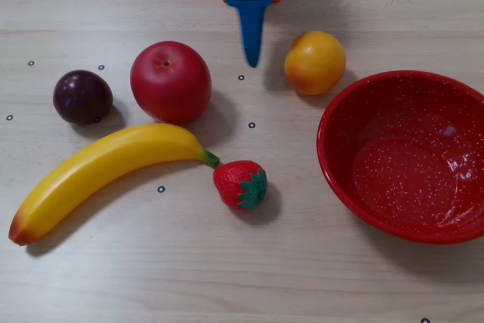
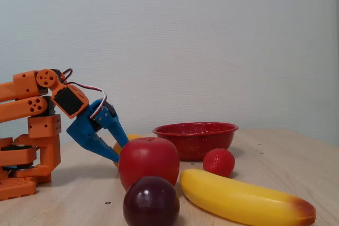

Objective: Put the peach in the red bowl.

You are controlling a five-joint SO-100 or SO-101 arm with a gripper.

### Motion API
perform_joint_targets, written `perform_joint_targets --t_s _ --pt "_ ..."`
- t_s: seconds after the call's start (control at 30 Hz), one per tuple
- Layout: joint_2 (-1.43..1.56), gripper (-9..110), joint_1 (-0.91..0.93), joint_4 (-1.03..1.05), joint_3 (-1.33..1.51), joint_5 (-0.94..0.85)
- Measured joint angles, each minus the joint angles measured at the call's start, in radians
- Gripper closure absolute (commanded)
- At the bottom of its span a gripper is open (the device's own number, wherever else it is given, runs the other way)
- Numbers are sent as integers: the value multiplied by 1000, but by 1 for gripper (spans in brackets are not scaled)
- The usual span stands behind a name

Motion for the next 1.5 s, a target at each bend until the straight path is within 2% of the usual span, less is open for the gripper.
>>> perform_joint_targets --t_s 0.3,0.4,0.53,0.73,0.9,1.03,1.33,1.5 --pt "0 101 -2 0 -2 -66" --pt "-123 101 -2 0 -44 -66" --pt "-347 101 -26 8 -255 -66" --pt "-638 101 -5 230 -603 -69" --pt "-836 101 163 462 -884 -183" --pt "-996 99 282 506 -1040 -322" --pt "-1482 69 388 689 -1382 -569" --pt "-1644 62 420 744 -1483 -607"
